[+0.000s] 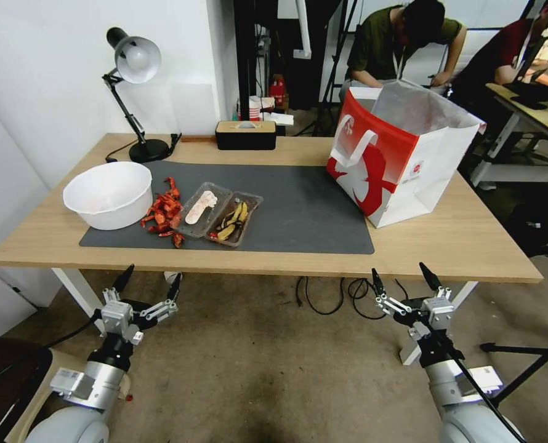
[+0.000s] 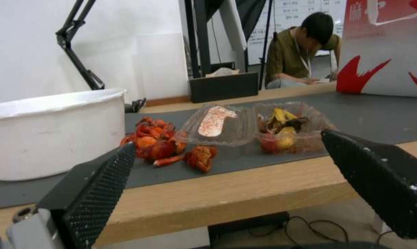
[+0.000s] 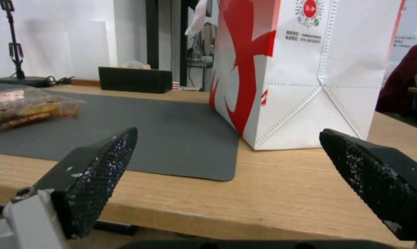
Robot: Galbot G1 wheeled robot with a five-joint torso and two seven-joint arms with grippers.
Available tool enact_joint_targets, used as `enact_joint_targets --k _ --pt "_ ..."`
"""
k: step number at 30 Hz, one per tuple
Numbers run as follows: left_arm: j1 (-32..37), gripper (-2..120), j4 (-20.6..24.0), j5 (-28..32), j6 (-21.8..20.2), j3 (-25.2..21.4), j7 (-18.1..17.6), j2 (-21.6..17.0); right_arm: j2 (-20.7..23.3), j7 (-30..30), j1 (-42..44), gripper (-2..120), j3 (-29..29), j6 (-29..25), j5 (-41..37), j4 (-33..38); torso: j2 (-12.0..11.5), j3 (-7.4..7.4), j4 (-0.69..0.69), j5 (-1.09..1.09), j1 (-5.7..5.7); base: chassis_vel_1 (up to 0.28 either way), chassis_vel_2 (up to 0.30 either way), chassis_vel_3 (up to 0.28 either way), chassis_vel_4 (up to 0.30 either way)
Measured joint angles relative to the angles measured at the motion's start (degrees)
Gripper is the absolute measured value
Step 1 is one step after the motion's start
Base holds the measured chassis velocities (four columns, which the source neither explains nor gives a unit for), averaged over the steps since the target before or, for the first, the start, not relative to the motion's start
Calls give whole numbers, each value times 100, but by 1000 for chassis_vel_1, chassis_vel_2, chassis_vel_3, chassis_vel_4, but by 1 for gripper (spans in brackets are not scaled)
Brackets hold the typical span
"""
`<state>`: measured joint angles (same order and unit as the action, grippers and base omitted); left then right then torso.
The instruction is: Pick up the trash from the table and place it into the takeout bag.
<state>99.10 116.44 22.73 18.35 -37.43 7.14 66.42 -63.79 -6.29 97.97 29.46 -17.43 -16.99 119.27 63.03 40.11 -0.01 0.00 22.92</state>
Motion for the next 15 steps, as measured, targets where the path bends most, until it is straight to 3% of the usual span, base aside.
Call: enact_joint_targets --k 15 --pt "-83 100 -90 42 -34 61 13 9 -31 -17 136 100 60 -5 -8 -5 0 0 1 0 0 0 0 0 0"
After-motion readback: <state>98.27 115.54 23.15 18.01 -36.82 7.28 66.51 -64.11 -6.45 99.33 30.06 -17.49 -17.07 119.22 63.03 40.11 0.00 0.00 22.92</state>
